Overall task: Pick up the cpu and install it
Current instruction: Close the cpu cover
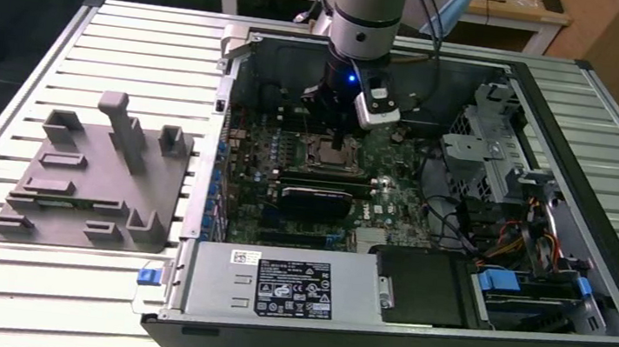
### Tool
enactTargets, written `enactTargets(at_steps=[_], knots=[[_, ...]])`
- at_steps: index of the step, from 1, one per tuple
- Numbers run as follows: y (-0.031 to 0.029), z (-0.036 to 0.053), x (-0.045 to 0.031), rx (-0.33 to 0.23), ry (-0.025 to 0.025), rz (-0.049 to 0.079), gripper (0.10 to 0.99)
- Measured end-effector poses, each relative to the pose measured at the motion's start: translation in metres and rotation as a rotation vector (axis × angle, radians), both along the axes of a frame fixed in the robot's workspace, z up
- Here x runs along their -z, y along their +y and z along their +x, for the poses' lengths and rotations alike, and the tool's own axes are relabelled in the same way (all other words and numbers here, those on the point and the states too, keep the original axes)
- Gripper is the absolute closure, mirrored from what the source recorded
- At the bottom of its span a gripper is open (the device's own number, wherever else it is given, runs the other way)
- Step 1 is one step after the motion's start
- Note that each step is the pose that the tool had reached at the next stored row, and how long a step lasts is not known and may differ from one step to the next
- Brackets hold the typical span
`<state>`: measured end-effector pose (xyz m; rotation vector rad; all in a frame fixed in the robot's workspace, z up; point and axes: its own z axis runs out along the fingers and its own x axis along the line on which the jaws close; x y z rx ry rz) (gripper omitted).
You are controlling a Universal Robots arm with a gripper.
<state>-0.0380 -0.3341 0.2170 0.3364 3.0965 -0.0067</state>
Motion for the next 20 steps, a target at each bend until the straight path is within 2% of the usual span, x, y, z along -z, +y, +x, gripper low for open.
enactTargets(at_steps=[7,12,20], knots=[[0.0000,-0.0007,0.0002,0.001,-0.0001,0.000,0.976],[0.0000,-0.0026,0.0010,0.026,-0.0002,0.000,0.976],[0.0000,-0.0160,0.0038,0.042,-0.0011,0.000,0.976]])
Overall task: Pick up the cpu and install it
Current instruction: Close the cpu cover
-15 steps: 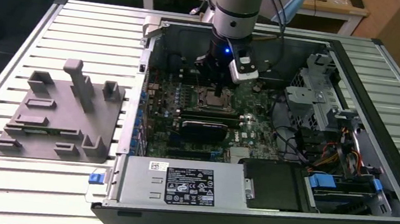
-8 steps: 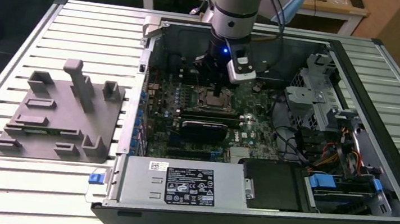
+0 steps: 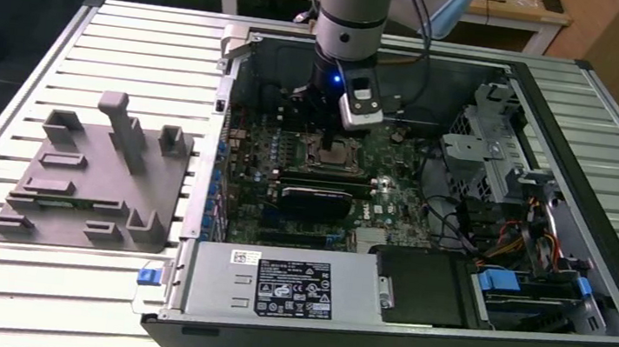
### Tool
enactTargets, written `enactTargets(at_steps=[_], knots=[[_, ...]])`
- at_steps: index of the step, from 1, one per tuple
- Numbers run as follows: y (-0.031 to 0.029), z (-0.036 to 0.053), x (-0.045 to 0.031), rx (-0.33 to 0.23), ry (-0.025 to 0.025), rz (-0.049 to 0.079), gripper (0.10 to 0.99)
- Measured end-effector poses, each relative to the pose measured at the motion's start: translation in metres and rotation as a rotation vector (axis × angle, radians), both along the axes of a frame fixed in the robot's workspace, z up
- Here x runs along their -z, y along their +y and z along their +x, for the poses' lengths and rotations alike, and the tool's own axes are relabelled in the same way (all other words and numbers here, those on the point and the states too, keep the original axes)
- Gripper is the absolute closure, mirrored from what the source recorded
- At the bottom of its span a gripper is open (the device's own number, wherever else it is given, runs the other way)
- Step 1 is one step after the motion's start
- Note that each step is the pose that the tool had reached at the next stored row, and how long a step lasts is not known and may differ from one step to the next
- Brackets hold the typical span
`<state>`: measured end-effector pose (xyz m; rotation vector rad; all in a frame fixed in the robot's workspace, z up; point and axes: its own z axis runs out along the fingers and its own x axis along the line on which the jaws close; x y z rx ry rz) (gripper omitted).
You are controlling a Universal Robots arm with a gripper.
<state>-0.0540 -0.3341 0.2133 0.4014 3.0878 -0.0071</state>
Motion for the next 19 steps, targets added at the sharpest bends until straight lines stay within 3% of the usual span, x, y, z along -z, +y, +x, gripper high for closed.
enactTargets(at_steps=[10,19], knots=[[0.0000,-0.0127,0.0072,0.000,-0.0007,0.000,0.976],[0.0000,-0.0154,0.0115,-0.028,-0.0006,0.008,0.976]])
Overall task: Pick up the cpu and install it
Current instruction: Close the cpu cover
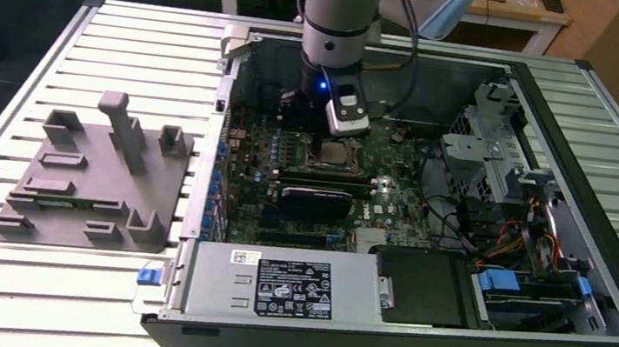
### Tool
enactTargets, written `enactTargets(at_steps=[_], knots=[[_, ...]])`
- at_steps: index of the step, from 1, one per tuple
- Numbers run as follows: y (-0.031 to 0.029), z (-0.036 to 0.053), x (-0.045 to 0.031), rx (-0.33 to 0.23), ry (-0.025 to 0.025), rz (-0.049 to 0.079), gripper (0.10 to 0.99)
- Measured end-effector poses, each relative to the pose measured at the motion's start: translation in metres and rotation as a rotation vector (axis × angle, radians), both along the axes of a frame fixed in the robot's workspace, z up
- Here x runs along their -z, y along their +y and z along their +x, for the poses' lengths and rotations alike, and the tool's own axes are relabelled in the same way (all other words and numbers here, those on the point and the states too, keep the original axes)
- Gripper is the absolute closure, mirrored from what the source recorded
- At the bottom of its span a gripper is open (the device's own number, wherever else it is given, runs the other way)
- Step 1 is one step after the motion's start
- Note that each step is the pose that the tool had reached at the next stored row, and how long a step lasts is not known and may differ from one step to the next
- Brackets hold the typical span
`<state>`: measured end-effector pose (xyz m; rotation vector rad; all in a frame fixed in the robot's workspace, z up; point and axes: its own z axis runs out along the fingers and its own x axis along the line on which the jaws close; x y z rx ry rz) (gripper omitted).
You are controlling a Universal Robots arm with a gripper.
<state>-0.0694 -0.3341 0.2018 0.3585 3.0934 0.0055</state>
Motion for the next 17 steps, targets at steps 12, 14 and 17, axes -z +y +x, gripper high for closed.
enactTargets(at_steps=[12,14,17], knots=[[0.0000,-0.0022,0.0031,-0.040,0.0000,0.000,0.976],[-0.0001,-0.0023,0.0037,-0.044,0.0004,-0.001,0.976],[-0.0001,-0.0023,0.0045,-0.045,0.0004,0.000,0.976]])
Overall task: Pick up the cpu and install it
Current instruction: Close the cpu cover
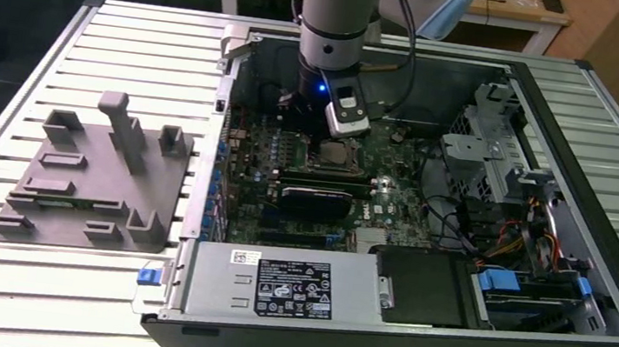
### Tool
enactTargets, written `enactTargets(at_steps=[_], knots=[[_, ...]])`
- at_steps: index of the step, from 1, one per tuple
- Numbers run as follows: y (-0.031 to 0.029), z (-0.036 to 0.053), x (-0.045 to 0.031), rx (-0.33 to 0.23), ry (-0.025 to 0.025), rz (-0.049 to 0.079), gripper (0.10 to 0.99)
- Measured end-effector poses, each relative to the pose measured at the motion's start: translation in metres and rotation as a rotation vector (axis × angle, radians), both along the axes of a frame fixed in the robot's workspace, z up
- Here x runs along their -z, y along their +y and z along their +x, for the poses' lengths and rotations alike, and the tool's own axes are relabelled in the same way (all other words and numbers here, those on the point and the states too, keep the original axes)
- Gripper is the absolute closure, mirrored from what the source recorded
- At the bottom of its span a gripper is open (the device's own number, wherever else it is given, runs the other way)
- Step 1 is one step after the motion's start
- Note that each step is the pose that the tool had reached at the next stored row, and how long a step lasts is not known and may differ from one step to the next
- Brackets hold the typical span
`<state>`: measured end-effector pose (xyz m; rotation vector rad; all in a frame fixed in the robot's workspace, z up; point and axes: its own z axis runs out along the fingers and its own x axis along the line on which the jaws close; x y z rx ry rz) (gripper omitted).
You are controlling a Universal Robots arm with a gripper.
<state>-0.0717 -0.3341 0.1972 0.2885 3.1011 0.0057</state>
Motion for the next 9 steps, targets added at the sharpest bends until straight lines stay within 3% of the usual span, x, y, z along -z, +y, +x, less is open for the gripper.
enactTargets(at_steps=[9], knots=[[0.0000,0.0031,0.0002,0.000,0.0000,0.000,0.976]])
